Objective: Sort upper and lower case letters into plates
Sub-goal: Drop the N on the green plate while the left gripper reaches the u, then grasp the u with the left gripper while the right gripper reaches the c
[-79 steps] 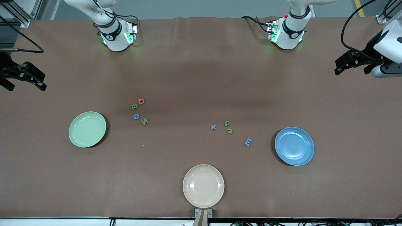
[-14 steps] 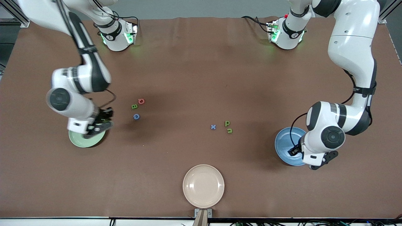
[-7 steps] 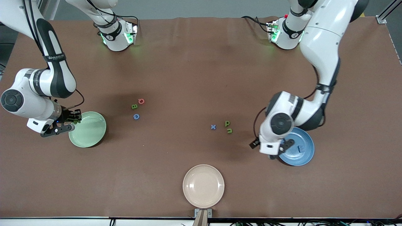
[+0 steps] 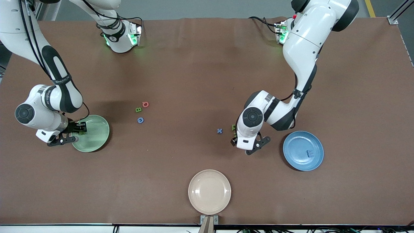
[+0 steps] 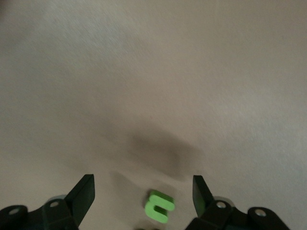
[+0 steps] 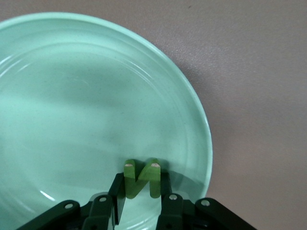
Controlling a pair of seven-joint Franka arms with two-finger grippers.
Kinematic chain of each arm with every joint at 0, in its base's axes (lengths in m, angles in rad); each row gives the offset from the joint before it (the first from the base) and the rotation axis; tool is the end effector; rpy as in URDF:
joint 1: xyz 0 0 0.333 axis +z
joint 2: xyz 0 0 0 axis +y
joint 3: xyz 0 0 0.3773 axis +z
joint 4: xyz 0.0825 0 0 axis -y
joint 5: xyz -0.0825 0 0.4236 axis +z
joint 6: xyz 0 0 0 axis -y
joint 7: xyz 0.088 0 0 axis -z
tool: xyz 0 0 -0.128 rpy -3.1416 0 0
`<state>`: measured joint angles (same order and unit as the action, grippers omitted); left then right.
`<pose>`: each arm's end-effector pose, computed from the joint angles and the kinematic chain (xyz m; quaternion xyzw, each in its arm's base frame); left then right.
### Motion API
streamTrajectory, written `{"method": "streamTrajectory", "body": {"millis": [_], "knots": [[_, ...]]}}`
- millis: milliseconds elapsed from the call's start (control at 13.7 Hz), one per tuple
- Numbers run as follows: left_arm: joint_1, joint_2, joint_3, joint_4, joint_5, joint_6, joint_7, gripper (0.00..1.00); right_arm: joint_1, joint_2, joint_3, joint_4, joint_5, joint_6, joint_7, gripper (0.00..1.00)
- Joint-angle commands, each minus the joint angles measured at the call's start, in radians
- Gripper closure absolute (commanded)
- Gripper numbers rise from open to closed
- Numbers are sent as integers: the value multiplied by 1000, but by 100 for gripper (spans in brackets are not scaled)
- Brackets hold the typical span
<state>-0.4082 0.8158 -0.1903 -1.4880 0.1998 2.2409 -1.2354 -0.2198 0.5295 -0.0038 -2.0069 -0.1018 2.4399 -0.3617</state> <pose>0.6660 -0.4122 0.1840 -0.9602 -0.2784 0.0082 0.0221 0.6295 -0.1447 0.1797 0.9923 0.1093 -0.0554 0.0166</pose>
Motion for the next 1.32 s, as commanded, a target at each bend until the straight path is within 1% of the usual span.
{"method": "streamTrajectory", "body": {"millis": [0,73,146,220,293,439,513,586,732,806,879,952,1025,1099,1172,1245], "knots": [[-15,15,6,3,13,16,-10,15,-12,-3,18,14,-13,-18,17,33],[-17,20,5,3,13,19,-9,18,-7,-12,19,14,-13,-21,21,20],[-27,25,6,2,12,26,-9,19,2,-41,22,16,-12,-57,24,18],[-35,32,5,2,12,26,-9,21,14,-86,28,34,-12,-127,36,17],[-40,36,6,2,12,26,-9,23,51,-110,28,71,-12,-218,68,16],[-40,34,5,0,10,26,-10,24,143,-150,28,160,-10,-411,204,16],[-40,32,5,-1,9,26,-10,28,190,-163,28,177,-7,-464,305,16],[-40,29,5,-3,7,26,-7,32,247,-174,28,171,-6,-472,393,16],[-38,29,5,-9,7,26,-4,43,334,-172,28,158,-3,-466,548,16],[-38,29,5,-12,6,26,-4,49,371,-166,30,155,11,-460,631,16],[-38,29,5,-14,4,26,-4,53,404,-164,28,143,48,-435,689,15],[-38,29,5,-14,3,26,-6,57,431,-164,28,119,78,-391,726,15],[-34,29,5,-15,3,25,-6,64,450,-163,28,73,85,-327,742,15],[-26,28,5,-15,3,25,-4,71,464,-163,28,21,86,-244,745,12],[-23,26,5,-12,3,25,-1,80,468,-163,30,-42,86,-151,745,12],[-18,22,5,-11,3,23,2,88,479,-161,30,-88,86,-86,745,10]]}}
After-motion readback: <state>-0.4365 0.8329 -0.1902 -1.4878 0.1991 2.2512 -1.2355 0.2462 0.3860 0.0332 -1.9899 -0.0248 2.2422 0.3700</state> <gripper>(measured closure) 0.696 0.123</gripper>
